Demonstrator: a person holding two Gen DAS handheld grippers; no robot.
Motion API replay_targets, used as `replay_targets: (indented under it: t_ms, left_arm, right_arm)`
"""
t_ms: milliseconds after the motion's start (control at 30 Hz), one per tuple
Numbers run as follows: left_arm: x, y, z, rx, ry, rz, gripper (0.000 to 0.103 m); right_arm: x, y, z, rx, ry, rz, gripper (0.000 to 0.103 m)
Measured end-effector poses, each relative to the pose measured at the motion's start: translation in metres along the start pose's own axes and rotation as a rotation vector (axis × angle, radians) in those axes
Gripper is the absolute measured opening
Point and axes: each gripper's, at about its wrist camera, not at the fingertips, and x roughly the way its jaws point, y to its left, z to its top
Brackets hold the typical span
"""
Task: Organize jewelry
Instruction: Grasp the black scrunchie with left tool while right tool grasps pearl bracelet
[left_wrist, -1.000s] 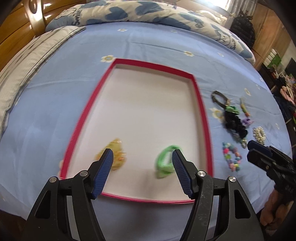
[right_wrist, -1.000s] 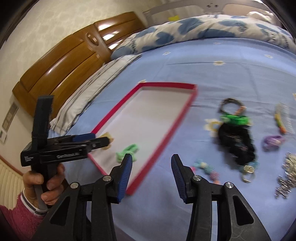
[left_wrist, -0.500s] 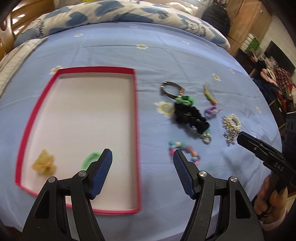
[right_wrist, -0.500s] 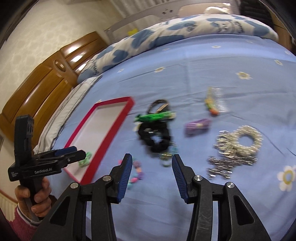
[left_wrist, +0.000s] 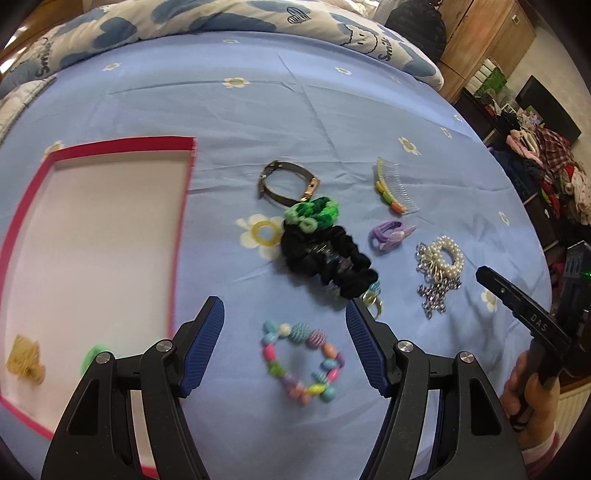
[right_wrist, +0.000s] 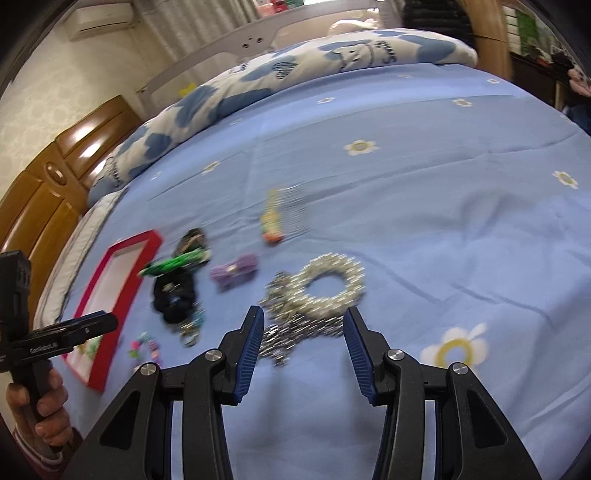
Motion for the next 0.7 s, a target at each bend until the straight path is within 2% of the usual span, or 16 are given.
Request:
replay_targets:
  t_ms: [200, 400, 433, 467, 533, 600, 633, 700]
  left_arm:
    - [0.027, 0.001, 0.015, -0.03, 0.032, -0.001, 0.068]
    - [0.044, 0.002, 0.027, -0.064, 0.046, -0.047, 0.067]
    - [0.047, 0.001, 0.029, -0.06, 0.048, -0.049, 0.058]
    - [0.049, 0.0, 0.029, -0.054, 0.054, -0.054, 0.042]
    - [0.056, -0.004, 0.03, -0.036, 0.077, -0.061, 0.023]
    - [0.058, -0.006, 0.028, -0.017, 0.075, -0.046, 0.018]
    - [0.057, -0.007, 0.026, -0.007, 0.071, -0.043, 0.015]
    - [0.054, -0.009, 0.024, 0.005, 0.063, -0.049, 0.011]
  right_arm:
    - [0.018, -0.017, 0.012, 0.01, 0.012, -0.047, 0.047]
    - [0.037, -0.018, 0.018, -0.009, 0.037, -0.063, 0.044]
    - [0.04, -0.018, 0.018, -0.014, 0.043, -0.066, 0.043]
    - [0.044, -0.017, 0.018, -0.019, 0.049, -0.07, 0.042]
    - [0.051, -0.015, 0.017, -0.032, 0.06, -0.084, 0.025]
    - [0.055, -0.014, 0.015, -0.035, 0.062, -0.092, 0.02]
    - [0.054, -0.014, 0.015, -0.037, 0.056, -0.099, 0.014]
    - [0.052, -0.014, 0.015, -0.034, 0.047, -0.093, 0.014]
